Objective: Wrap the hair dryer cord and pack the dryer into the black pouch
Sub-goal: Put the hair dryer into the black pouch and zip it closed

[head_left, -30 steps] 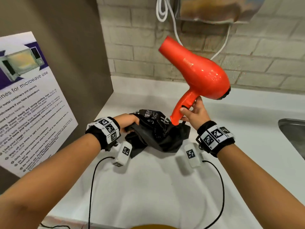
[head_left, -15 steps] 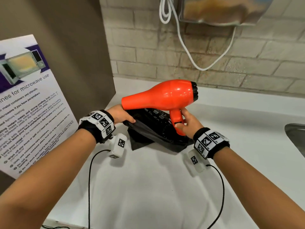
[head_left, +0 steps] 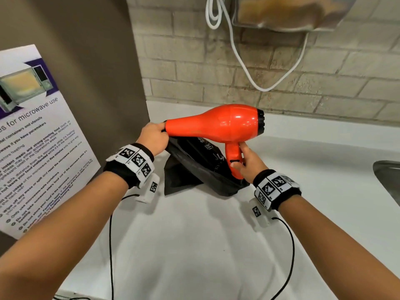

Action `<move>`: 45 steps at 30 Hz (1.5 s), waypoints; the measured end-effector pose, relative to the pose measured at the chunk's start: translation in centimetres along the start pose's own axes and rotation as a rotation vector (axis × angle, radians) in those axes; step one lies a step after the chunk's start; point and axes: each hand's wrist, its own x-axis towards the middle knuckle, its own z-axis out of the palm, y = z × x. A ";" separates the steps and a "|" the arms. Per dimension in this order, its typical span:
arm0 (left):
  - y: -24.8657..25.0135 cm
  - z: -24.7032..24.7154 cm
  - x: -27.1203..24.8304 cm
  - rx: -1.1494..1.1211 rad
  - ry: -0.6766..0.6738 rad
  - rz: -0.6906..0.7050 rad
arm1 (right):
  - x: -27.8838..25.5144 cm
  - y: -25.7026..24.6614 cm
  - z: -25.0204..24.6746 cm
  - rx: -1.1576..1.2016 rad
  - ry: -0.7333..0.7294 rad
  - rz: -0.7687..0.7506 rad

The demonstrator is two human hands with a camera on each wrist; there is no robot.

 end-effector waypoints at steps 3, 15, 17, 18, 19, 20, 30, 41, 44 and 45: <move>-0.1 0.3 0.4 -0.087 -0.084 -0.068 | 0.1 0.4 -0.1 -0.042 0.019 -0.023; 1.2 0.3 0.8 -0.844 -0.065 -0.432 | -0.1 0.6 0.2 -0.073 0.021 -0.025; 1.5 -0.3 0.7 -0.928 -0.182 -0.448 | -0.1 0.7 0.1 -0.067 0.028 -0.008; 1.4 -0.5 0.6 -0.923 -0.240 -0.439 | -0.1 0.9 0.0 -0.078 0.028 -0.003; 1.2 -0.5 0.6 -0.890 -0.280 -0.418 | -0.1 1.0 -0.1 -0.090 0.027 -0.002; 1.0 -0.4 0.6 -0.847 -0.294 -0.387 | -0.1 1.1 -0.1 -0.101 0.027 -0.004; 2.9 0.8 -0.7 -0.012 -0.085 0.048 | -0.6 1.0 0.4 -0.271 -0.001 -0.013; 9.7 -0.9 -2.5 -0.274 -0.093 0.283 | -0.3 -1.4 0.4 -0.747 -0.045 0.035; 9.5 -0.9 -3.3 -0.348 -0.181 0.331 | -0.4 -1.2 0.3 -0.701 -0.046 0.045; 9.1 -0.9 -3.4 -0.337 -0.242 0.337 | -0.4 -1.0 0.2 -0.669 -0.046 0.048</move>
